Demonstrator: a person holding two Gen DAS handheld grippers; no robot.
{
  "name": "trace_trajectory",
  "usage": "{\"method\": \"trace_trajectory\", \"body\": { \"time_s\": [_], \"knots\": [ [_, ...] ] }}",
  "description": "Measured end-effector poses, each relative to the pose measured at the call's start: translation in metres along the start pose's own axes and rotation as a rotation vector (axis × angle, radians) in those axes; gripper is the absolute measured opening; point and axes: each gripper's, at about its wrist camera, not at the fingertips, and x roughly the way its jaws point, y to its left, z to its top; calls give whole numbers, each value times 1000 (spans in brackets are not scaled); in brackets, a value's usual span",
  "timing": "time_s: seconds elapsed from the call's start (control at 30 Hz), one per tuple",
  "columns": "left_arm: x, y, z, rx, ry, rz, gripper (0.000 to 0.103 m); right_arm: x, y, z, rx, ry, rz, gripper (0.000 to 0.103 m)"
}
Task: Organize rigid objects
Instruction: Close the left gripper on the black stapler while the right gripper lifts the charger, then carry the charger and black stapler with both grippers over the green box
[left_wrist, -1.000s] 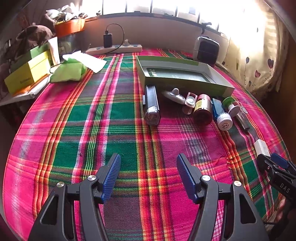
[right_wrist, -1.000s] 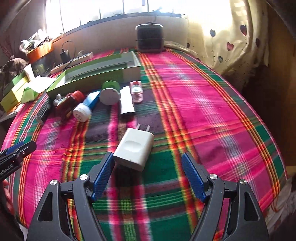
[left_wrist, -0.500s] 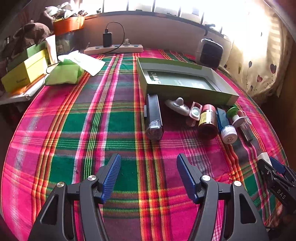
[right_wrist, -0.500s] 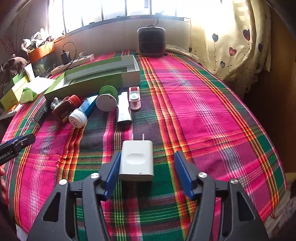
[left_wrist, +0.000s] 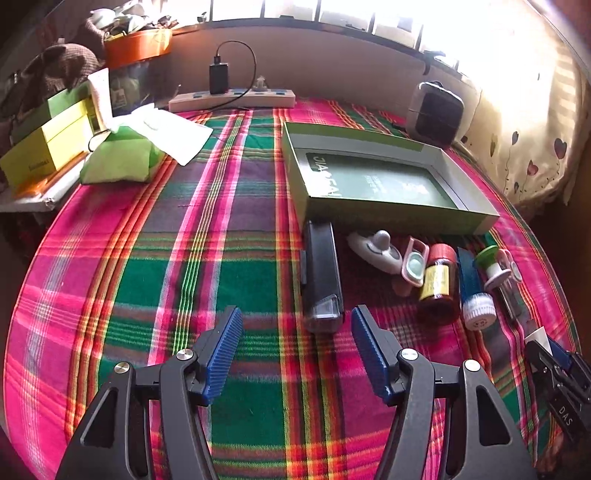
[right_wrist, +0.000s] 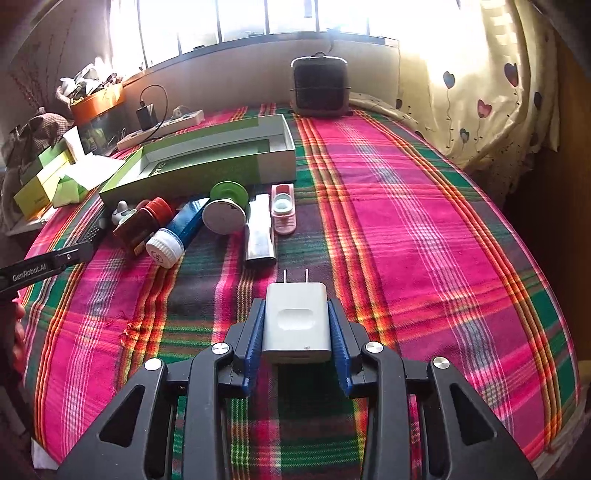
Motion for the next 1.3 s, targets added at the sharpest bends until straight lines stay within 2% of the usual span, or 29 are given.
{"method": "trace_trajectory", "body": {
  "time_s": [0.53,0.6,0.87,1.3],
  "knots": [
    [23,-8,25,39,-4,69,56,18,10,19,-44,15,78,34],
    [23,-9,26,41,-7,71,51,19,10,20,-43,22,86,34],
    [23,-9,27,38,-13,62,23,19,10,20,-44,23,103,34],
    [17,-9,25,43,-9,58,23,15,12,20,-59,17,106,34]
  ]
}}
